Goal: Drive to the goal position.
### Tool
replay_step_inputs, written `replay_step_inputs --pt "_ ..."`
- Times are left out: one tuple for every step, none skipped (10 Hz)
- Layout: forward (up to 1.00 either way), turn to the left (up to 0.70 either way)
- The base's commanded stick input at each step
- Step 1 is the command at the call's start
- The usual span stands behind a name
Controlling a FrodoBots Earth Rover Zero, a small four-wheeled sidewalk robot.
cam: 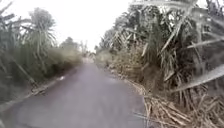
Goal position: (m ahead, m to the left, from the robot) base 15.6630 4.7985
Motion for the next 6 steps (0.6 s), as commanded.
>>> replay_step_inputs --pt "1.00 0.05" --pt "1.00 0.18" --pt "1.00 0.30" --pt "1.00 0.39" --pt "1.00 0.39" --pt "1.00 0.40"
